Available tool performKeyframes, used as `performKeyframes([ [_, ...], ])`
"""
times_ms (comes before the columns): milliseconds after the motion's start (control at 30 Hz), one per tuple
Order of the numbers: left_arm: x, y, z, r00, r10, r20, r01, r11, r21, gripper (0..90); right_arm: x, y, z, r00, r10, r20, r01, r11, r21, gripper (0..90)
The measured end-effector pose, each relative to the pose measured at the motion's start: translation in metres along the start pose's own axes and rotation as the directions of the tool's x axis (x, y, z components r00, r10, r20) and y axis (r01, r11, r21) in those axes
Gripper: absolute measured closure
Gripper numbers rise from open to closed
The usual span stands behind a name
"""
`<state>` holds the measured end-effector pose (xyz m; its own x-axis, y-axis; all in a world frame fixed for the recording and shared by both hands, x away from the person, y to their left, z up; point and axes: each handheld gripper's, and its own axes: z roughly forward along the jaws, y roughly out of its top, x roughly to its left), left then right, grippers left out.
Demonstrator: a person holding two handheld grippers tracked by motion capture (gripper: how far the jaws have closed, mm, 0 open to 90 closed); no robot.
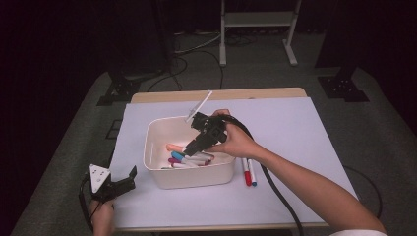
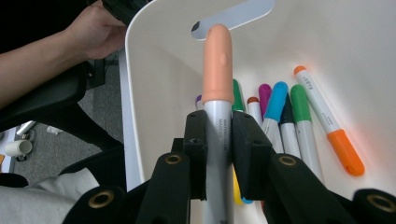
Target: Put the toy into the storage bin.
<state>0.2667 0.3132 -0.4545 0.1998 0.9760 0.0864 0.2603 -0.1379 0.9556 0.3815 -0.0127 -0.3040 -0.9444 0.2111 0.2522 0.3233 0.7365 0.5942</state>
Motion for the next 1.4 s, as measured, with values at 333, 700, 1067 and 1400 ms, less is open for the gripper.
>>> performKeyframes([
  [333,0.000,0.000,0.000,1.0000,0.000,0.002,0.000,1.0000,0.000,0.0,-0.004,0.006,0.025,0.9995,-0.011,-0.031,0.013,0.998,0.054,75.6],
  [700,0.000,0.000,0.000,1.0000,0.000,0.003,0.000,1.0000,0.003,0.0,-0.002,0.007,0.042,0.9987,-0.030,-0.042,0.034,0.995,0.096,75.6],
  [1067,0.001,0.000,0.000,1.0000,-0.005,0.007,0.005,1.0000,0.005,0.0,0.001,0.008,0.050,0.9985,-0.040,-0.037,0.045,0.989,0.144,69.7],
  [1400,0.001,0.000,0.000,1.0000,-0.005,0.006,0.005,1.0000,0.003,0.0,0.003,-0.001,0.020,0.9996,-0.029,-0.005,0.029,0.996,0.081,63.7],
])
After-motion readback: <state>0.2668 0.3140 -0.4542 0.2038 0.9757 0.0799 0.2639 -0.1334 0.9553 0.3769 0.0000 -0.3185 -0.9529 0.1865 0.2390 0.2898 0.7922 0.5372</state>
